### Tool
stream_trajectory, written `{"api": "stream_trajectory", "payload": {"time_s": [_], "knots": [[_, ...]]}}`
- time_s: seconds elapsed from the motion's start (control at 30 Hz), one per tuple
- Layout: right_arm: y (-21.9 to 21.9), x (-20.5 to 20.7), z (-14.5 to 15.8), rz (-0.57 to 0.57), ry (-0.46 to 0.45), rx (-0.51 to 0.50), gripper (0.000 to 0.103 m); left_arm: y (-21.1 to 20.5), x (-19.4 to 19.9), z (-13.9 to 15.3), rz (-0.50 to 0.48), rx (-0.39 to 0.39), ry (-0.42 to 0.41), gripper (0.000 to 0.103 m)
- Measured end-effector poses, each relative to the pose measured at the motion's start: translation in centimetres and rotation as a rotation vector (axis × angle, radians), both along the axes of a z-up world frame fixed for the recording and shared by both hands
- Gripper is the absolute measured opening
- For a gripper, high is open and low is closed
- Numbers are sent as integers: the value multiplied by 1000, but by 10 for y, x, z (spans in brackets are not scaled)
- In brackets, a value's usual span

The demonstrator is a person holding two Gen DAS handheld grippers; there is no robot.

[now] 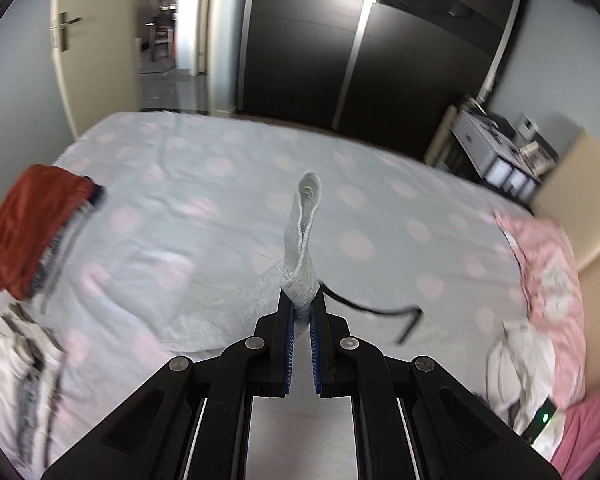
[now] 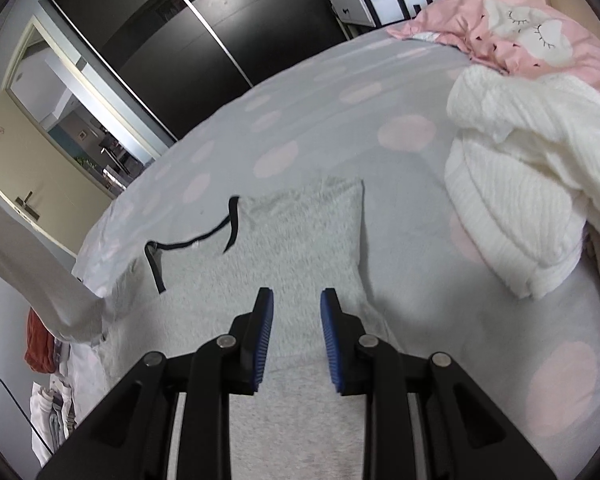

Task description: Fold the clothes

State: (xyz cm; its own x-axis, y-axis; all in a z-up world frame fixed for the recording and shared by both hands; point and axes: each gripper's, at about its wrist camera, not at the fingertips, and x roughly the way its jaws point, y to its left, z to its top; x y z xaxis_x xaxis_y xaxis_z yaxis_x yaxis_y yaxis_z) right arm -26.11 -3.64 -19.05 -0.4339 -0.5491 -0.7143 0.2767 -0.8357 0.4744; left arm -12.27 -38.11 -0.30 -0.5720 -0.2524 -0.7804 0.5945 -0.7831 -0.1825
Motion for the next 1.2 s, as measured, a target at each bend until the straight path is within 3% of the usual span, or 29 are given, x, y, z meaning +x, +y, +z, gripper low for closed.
{"api": "stream_trajectory", "payload": {"time_s": [0.13, 0.23, 0.33, 0.47, 0.57, 0.63, 0.9, 1.1, 1.2], "knots": [[-4, -4, -1, 1, -18, -3, 24, 47, -22, -52, -56, 90, -34, 8], [-12, -5, -6, 25, -35, 18, 24, 81, -36, -84, -84, 84, -73, 8], [-21, -5, -13, 63, -60, 30, 24, 107, -48, -120, -133, 64, -133, 8], [-32, -4, -19, 106, -74, 48, 24, 129, -63, -166, -237, 147, -251, 12], [-38, -2, -25, 138, -89, 59, 24, 141, -66, -182, -321, 148, -303, 23], [-39, 0, -28, 151, -99, 63, 24, 142, -63, -177, -359, 132, -288, 25], [-32, 5, -35, 180, -147, -84, 24, 94, -8, -158, -380, 67, -223, 29], [-41, 23, -36, 147, -187, -110, 24, 22, 42, -176, -257, -176, -340, 29], [-62, 33, -41, 147, -227, -49, 24, -21, 60, -185, -209, -219, -351, 29]]}}
